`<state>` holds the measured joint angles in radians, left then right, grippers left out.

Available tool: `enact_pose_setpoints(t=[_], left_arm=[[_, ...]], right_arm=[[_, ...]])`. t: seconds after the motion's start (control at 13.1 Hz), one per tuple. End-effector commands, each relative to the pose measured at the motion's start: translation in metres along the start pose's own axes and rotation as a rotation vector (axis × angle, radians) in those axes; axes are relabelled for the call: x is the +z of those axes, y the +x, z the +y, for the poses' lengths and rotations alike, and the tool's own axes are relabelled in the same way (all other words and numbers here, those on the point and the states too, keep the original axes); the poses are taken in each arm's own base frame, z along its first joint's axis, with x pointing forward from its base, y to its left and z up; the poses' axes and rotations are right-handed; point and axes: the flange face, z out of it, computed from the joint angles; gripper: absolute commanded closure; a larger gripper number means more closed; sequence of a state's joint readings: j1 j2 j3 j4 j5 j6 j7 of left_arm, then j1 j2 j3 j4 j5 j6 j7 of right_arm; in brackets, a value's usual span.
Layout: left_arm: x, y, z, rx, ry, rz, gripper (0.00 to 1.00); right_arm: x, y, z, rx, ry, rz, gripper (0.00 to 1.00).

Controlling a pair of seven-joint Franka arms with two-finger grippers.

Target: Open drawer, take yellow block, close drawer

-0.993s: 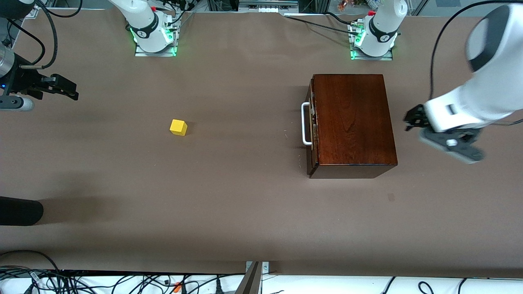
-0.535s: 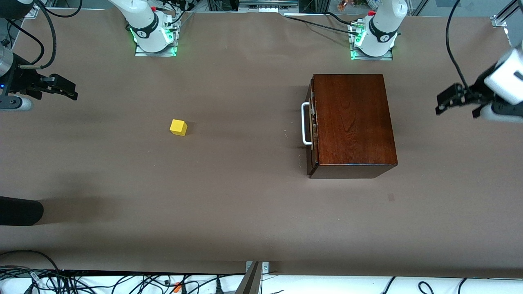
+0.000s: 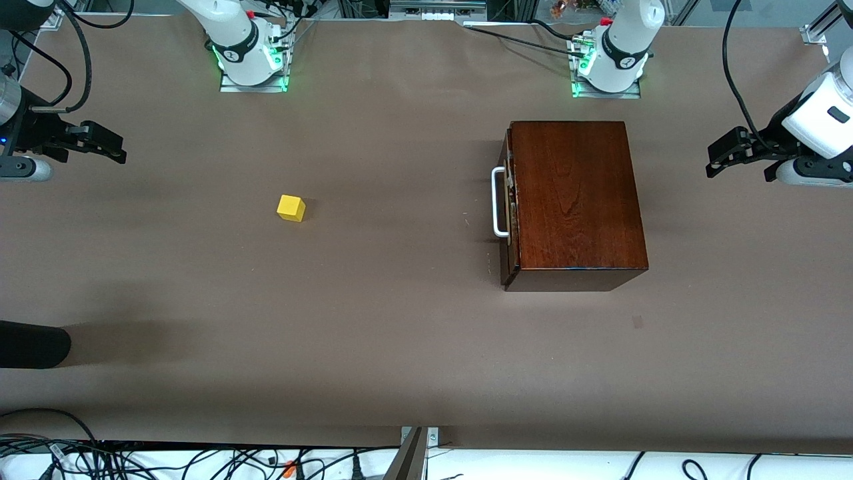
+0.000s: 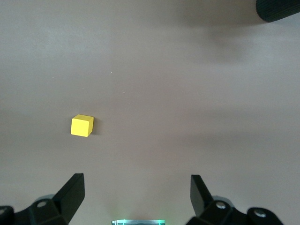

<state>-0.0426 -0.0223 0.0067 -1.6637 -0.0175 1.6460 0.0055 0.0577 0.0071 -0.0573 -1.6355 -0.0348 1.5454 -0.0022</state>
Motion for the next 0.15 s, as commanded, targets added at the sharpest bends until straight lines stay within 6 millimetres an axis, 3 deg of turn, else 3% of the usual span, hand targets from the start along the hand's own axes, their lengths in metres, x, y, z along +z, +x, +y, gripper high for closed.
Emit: enact_pose_setpoints(t=[0.0, 0.08], left_arm=[[-0.0004, 0.0014, 0.0028, -0.01, -0.015, 0.006, 0.0], [-0.0001, 0.0011, 0.0037, -0.01, -0.015, 0.003, 0.0]], right_arm=[[-0.0023, -0.002, 0.003, -0.008, 0.0, -0.001, 0.0], [-0.003, -0.0025, 0.003, -0.008, 0.0, 0.0, 0.0]])
